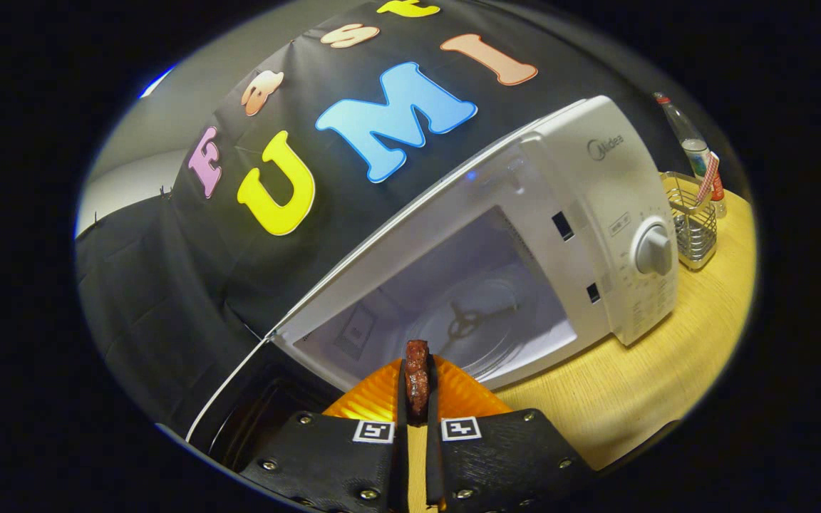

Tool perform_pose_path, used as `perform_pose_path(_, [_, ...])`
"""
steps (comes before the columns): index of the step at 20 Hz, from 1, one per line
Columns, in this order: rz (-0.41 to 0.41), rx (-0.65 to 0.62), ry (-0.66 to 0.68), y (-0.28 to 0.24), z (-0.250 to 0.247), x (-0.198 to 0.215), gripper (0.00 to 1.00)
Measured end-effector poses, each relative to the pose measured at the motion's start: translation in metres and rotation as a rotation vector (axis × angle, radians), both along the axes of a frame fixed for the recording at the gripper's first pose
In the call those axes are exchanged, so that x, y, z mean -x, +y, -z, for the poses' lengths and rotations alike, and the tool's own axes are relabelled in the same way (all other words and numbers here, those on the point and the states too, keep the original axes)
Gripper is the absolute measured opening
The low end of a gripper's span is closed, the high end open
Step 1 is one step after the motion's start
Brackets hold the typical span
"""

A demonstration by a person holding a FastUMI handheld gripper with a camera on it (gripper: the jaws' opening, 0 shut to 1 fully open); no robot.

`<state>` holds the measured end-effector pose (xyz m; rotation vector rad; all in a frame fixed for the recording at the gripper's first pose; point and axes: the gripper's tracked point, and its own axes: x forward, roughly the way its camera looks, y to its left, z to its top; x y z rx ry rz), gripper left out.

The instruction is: Open the microwave, put the food inside, and close the microwave door.

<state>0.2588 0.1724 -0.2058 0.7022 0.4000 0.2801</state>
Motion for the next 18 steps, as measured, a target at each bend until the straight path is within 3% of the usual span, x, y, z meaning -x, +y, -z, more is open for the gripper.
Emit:
perform_pose_path(7, [0.134,-0.045,-0.002,0.007,0.027,-0.063,0.09])
perform_pose_path(11, [0.144,-0.066,0.044,0.012,0.045,-0.074,0.12])
perform_pose_path(13, [0.166,0.016,0.053,0.002,0.053,-0.073,0.15])
perform_pose_path(15, [0.178,0.116,0.053,-0.009,0.062,-0.074,0.36])
perform_pose_path(18, [0.226,0.285,0.035,-0.031,0.066,-0.074,0.99])
